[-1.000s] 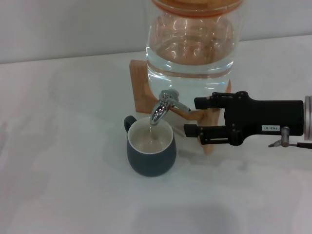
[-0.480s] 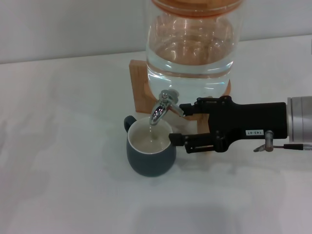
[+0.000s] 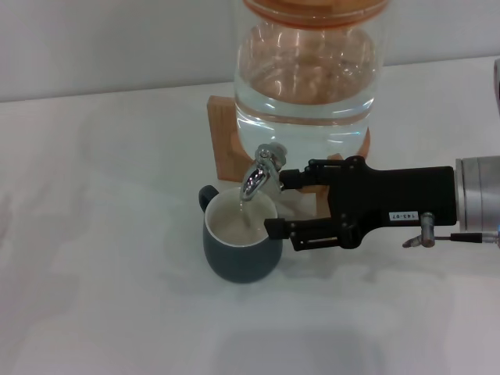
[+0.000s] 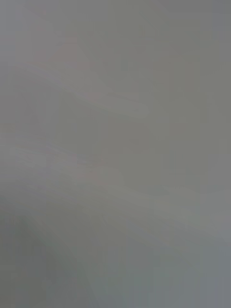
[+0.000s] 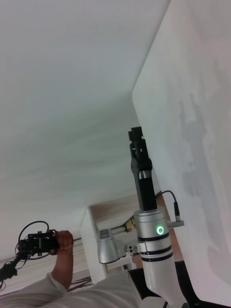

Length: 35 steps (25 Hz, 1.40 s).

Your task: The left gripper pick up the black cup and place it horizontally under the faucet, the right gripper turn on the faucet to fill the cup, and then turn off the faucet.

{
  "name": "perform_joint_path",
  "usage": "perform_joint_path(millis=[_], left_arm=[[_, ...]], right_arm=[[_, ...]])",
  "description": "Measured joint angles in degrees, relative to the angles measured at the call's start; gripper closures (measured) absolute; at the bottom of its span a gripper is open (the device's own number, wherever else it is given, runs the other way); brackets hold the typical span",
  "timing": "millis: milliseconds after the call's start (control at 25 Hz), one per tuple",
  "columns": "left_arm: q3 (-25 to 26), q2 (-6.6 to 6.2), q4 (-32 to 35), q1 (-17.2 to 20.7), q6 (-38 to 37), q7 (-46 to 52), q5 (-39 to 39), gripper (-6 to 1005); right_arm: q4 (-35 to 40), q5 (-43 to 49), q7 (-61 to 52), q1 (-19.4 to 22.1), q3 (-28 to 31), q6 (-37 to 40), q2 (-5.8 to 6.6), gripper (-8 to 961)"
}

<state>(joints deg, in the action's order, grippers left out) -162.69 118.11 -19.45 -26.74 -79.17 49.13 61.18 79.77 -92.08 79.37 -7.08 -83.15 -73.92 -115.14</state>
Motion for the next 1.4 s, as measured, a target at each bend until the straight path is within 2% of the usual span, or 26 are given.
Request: perform_joint_path(millis=[400,640,720,800,920,1400], left_arm=[[0.0,0.1,-0.09,0.09,-0.02,0.0,0.0,468],[0.0,0.1,0.05,-0.18,-0.43,-0.04,0.5,468],[0.0,0.1,0.22,-0.28,-0.61,-0.09,0.7,468],[0.0,0.1,0.25,-0.29,-0.62,-0.09,0.7,467],[0.0,0.1,0.29,-0.34,-0.64,-0.09,0.73,467],[0.0,0.24,0.39,-0.32,-0.34,-0.35,1.6,467]], right_arm=[[4.37,-1.04,-0.18,3.39,1.87,-3.65,0.09,162],[6.78,-2.46,-0.43,3.69,-1.3,-4.71,0.07,162],[7.58,-2.6,-0.76,3.14,-4.94,-2.91,0.04,162],[7.63,-2.62,-0.95,2.87,-6.16,-2.03,0.04,162],[7.38,-2.65,-2.34,1.97,-10.16,3.83,-0.02,162],[6.37,-1.82,-3.51,0.24,-14.41,9.85,-0.02,162]])
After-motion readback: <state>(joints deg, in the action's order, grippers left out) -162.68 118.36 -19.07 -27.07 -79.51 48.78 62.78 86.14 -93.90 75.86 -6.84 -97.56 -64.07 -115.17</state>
